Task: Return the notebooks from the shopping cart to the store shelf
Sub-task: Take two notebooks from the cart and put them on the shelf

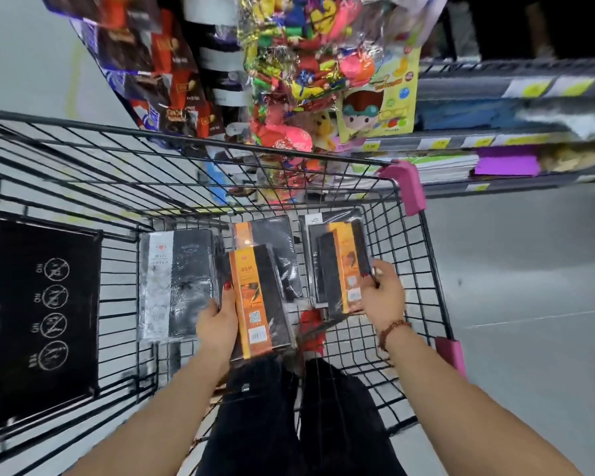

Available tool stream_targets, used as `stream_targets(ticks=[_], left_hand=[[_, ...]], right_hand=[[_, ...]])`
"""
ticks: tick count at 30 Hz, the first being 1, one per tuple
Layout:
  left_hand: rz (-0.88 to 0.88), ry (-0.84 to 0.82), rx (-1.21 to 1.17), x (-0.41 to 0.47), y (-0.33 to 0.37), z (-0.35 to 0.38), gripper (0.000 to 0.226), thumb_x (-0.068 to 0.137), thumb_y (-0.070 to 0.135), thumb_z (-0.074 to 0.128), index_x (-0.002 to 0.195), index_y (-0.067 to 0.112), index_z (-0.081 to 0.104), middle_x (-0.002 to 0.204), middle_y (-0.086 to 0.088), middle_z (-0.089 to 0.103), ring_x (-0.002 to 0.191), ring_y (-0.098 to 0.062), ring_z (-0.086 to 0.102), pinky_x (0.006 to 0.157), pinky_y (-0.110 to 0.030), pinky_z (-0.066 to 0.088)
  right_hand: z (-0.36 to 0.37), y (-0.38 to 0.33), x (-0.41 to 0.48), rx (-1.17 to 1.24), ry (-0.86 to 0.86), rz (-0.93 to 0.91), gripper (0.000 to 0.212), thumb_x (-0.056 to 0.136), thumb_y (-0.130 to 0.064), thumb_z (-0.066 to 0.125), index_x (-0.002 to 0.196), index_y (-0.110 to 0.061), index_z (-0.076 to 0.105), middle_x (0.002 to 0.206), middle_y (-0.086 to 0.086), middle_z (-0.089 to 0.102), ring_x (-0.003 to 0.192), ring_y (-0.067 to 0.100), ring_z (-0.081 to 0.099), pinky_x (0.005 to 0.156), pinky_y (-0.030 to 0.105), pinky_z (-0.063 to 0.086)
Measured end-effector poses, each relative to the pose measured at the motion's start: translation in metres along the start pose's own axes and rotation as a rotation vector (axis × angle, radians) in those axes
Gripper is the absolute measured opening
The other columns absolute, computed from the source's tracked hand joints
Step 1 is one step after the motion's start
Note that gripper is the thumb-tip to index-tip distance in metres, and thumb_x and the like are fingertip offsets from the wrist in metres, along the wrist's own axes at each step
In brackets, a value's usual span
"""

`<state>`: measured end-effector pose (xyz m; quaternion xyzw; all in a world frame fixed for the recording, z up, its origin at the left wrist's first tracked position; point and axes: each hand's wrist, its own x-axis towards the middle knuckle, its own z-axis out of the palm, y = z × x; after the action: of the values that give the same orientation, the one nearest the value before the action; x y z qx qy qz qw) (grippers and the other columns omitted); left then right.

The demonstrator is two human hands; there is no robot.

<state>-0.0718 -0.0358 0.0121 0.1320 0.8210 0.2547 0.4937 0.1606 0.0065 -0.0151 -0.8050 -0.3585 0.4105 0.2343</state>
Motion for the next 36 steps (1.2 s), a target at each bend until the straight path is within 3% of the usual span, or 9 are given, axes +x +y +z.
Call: stream_targets(ticks=[5,11,15,18,22,23,27,32,36], left_hand=[[0.121,-0.102,-0.022,-0.026,0.031,-0.009,0.052,0.094,0.047,0.044,0.092,-0.003,0.058,0.086,-0.016,0.070,0.080,-0.035,0.066,0.080,-0.045,0.053],[0.247,-0.234,0.011,-0.071,0.065,0.006,0.042,0.094,0.045,0.045,0.083,0.009,0.062,0.087,-0.016,0.072,0.080,-0.034,0.069,0.080,-0.047,0.056],[0.327,-0.255,0.047,-0.101,0.074,0.037,0.056,0.081,0.067,0.048,0.081,0.014,0.066,0.105,-0.018,0.070,0.089,-0.036,0.068,0.086,-0.051,0.053],[0.340,-0.285,0.056,-0.141,0.080,0.068,0.062,0.075,0.072,0.047,0.097,0.018,0.069,0.099,-0.008,0.071,0.086,-0.026,0.067,0.087,-0.041,0.052],[0.387,-0.332,0.104,-0.204,0.071,0.118,0.033,0.099,0.036,0.040,0.074,0.019,0.054,0.071,0.009,0.053,0.053,0.012,0.055,0.055,-0.001,0.037],[0.411,-0.340,0.116,-0.213,0.065,0.132,0.035,0.099,0.037,0.040,0.077,0.017,0.057,0.074,0.006,0.059,0.054,0.012,0.058,0.058,-0.001,0.040],[0.413,-0.379,0.111,-0.241,0.049,0.186,0.039,0.094,0.047,0.045,0.087,0.015,0.067,0.093,-0.014,0.072,0.084,-0.031,0.068,0.089,-0.047,0.051],[0.422,-0.377,0.146,-0.280,0.048,0.238,0.047,0.088,0.054,0.049,0.087,0.012,0.069,0.088,-0.012,0.073,0.086,-0.033,0.068,0.090,-0.048,0.051],[0.445,-0.405,0.167,-0.300,0.064,0.275,0.045,0.095,0.046,0.045,0.088,0.007,0.065,0.076,-0.010,0.068,0.070,-0.028,0.064,0.065,-0.031,0.048]], right_hand=[[-0.042,-0.022,-0.035,0.359,0.009,0.014,0.036,0.094,-0.001,0.045,0.126,-0.015,0.056,0.106,0.016,0.067,0.090,0.025,0.065,0.075,0.034,0.058],[-0.100,-0.034,-0.078,0.608,0.085,-0.071,0.034,0.096,0.000,0.043,0.118,-0.018,0.063,0.115,0.018,0.064,0.104,0.032,0.064,0.087,0.044,0.055],[-0.142,-0.024,-0.090,0.742,0.158,-0.069,0.036,0.095,0.002,0.044,0.103,-0.025,0.067,0.108,0.017,0.066,0.091,0.031,0.064,0.083,0.043,0.054],[-0.178,-0.004,-0.094,0.806,0.203,-0.093,0.035,0.094,0.003,0.045,0.099,-0.024,0.068,0.082,-0.002,0.069,0.074,0.019,0.060,0.076,0.042,0.052],[-0.235,0.038,-0.093,0.901,0.229,-0.064,0.030,0.093,0.004,0.046,0.114,-0.009,0.063,0.071,-0.007,0.063,0.064,0.010,0.057,0.082,0.051,0.049],[-0.251,0.050,-0.093,0.923,0.236,-0.055,0.031,0.094,0.004,0.046,0.116,-0.009,0.062,0.075,-0.005,0.063,0.066,0.010,0.058,0.083,0.049,0.049],[-0.313,0.087,-0.093,0.955,0.260,-0.048,0.031,0.094,0.002,0.047,0.119,-0.008,0.061,0.080,0.002,0.064,0.069,0.011,0.059,0.074,0.037,0.050],[-0.369,0.116,-0.087,0.996,0.293,-0.049,0.031,0.094,0.001,0.045,0.116,-0.012,0.062,0.091,0.008,0.071,0.075,0.018,0.065,0.067,0.037,0.055],[-0.397,0.123,-0.074,1.033,0.311,-0.045,0.031,0.095,0.001,0.044,0.109,-0.019,0.063,0.078,-0.007,0.072,0.069,0.010,0.067,0.060,0.030,0.055]])
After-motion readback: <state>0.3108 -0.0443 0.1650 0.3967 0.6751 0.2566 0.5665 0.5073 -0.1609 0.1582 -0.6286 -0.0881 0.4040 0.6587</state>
